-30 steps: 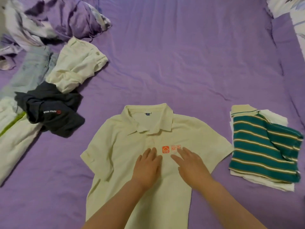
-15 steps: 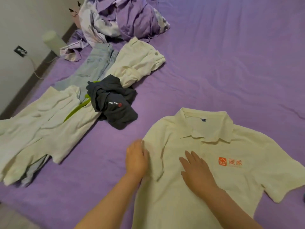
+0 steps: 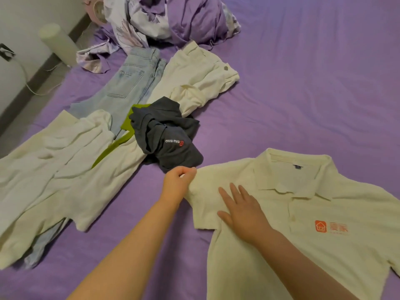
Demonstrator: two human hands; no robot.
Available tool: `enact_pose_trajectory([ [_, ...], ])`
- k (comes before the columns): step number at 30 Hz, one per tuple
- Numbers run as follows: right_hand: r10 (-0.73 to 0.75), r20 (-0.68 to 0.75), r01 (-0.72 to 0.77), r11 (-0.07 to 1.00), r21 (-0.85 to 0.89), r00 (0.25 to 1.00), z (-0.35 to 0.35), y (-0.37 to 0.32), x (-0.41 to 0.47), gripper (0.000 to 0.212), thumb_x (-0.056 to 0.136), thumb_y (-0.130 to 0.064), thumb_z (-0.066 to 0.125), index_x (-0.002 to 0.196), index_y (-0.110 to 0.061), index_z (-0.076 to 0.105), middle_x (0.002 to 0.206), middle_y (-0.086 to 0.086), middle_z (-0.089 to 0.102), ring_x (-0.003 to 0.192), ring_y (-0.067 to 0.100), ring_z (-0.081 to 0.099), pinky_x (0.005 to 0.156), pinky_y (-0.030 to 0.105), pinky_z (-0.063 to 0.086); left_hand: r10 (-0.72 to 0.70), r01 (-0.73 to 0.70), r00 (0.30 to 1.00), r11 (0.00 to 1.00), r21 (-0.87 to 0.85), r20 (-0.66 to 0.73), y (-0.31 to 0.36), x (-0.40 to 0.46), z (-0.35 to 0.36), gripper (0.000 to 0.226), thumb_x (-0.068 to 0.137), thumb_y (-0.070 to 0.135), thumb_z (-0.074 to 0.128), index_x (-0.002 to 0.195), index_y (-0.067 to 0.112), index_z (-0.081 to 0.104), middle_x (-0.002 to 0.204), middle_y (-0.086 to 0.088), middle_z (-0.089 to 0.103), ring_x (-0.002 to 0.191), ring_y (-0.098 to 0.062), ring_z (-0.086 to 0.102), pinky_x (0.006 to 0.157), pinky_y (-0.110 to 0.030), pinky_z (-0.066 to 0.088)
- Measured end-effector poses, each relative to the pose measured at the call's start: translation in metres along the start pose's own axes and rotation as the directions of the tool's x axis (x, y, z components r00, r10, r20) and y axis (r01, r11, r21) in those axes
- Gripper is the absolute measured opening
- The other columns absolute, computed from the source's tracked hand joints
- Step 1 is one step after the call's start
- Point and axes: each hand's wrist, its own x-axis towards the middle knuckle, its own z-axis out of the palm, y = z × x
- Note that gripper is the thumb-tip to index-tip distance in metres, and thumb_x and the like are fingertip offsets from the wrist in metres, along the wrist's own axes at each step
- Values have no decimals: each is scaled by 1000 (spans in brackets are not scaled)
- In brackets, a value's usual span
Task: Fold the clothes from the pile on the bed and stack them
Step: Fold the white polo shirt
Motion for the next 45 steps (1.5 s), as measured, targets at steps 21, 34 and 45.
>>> enact_pose_trajectory([
  [21,188,73,-186,982,-40,979,-22,9,77,64,97,-59,19,150,-38,-11,158,-3,-22,145,33,-19,113,61,8,186,-182,982,956,230,2,-55,-2,-3,27,99,29,48,73,24,42,67,10,46,62,-4,42,53,-16,31],
  [34,219,-33,-221,972,-75,975,93,-36,-123,60,73,-42,38,127,-23,56,127,18,61,112,41,61,74,59,54,-388,406,851,913,23,354,-141,-142,23,17,83,10,73,94,11,60,91,-9,70,83,-20,67,77,-35,55],
  [45,235,139,-225,971,-82,962,127,-18,-149,64,99,-54,26,149,-40,-11,158,3,-22,146,31,-18,115,53,13,-433,472,828,881,-27,357,-143,-188,0,21,94,32,58,80,16,58,72,6,62,62,-6,57,52,-16,44],
])
